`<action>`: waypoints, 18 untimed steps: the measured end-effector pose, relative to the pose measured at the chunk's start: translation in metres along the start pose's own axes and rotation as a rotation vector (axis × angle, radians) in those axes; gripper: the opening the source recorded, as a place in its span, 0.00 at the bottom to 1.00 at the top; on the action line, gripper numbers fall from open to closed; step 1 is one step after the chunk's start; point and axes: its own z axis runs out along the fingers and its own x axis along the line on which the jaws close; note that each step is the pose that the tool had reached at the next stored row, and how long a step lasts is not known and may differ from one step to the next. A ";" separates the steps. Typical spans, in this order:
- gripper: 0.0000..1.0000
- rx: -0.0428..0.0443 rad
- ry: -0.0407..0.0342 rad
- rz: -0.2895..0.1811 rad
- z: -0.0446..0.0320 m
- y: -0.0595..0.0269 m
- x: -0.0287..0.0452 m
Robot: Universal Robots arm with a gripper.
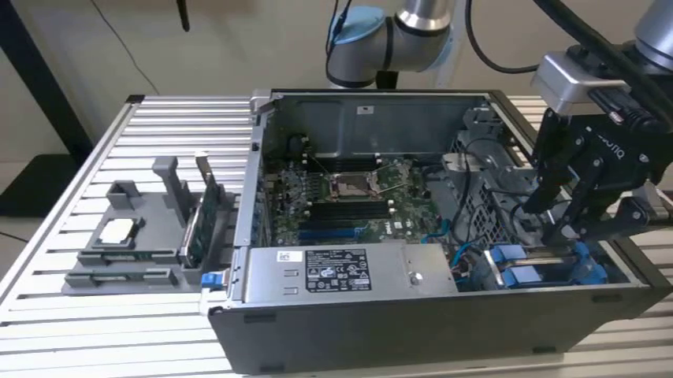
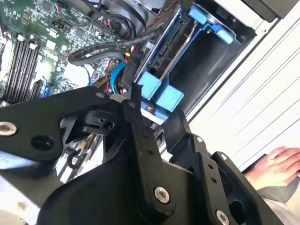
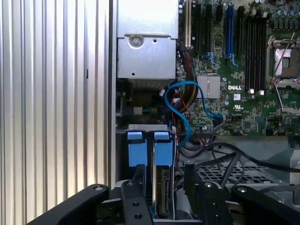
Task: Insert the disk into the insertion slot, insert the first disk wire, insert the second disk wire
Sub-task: 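Insert the disk into the insertion slot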
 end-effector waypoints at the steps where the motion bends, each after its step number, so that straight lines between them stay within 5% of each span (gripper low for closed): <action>1: 0.47 0.0000 0.0000 0.000 -0.0007 0.0000 -0.0001; 18: 0.47 0.0025 -0.0018 0.000 -0.0124 0.0011 -0.0058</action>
